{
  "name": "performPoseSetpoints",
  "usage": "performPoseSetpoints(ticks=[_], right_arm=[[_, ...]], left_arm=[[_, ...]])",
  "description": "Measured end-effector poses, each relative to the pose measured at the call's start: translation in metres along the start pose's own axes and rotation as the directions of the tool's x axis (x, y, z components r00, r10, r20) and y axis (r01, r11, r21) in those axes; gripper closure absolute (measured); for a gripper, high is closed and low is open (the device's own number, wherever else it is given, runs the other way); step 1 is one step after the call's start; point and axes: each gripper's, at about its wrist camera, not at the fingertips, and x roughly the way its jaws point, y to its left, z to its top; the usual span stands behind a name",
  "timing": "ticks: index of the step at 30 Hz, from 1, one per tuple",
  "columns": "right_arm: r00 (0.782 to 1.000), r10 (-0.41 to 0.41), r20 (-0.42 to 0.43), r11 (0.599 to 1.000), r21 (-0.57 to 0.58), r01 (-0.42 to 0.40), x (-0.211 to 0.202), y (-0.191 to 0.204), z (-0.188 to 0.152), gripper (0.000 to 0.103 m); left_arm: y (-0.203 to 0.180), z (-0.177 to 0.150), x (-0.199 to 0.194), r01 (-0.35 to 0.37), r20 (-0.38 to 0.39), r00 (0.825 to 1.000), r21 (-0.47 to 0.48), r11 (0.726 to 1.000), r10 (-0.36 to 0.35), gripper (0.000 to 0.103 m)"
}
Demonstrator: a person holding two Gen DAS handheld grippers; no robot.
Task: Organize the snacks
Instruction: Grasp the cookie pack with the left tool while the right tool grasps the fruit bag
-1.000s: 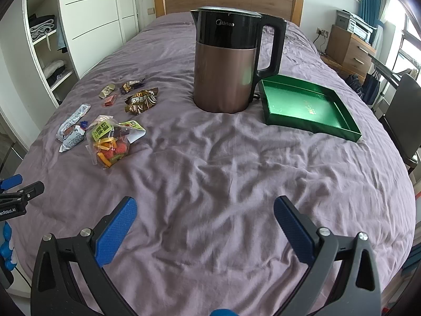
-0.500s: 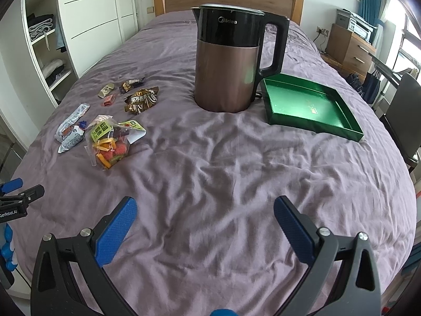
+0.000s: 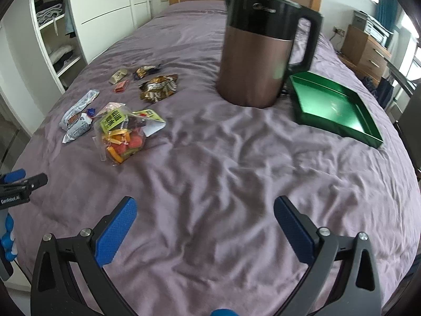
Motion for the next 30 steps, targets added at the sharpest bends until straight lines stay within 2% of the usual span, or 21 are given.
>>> performPoseSetpoints(ticks=[9,16,23,28,30], right_arm=[[0.997,0.072,-0.02,0.995,-0.066,-0.073,0.033,0.042,0.021,0.0],[0.99,0.137,-0.016,0.988,-0.065,-0.138,0.061,0.076,0.044,0.0],[0.985,0.17,-0.023,0.985,0.022,-0.17,0.095,0.1,0.065,0.0],[0.99,0.136,-0.036,0.99,0.029,-0.135,0.116,0.116,0.076,0.0],[0.989,0.137,-0.047,0.99,0.05,-0.134,0.123,0.118,0.079,0.0]], left_arm=[[-0.001,0.037,0.022,-0.006,0.004,1.0,-0.003,1.0,0.006,0.001],[-0.001,0.068,0.043,-0.029,0.02,0.999,-0.039,0.999,0.029,0.001],[0.011,0.094,0.068,-0.072,0.056,0.995,-0.2,0.977,0.085,0.001],[0.02,0.097,0.093,-0.101,0.016,0.994,-0.319,0.942,0.112,0.001],[0.02,0.099,0.103,-0.115,-0.011,0.993,-0.337,0.934,0.118,0.001]])
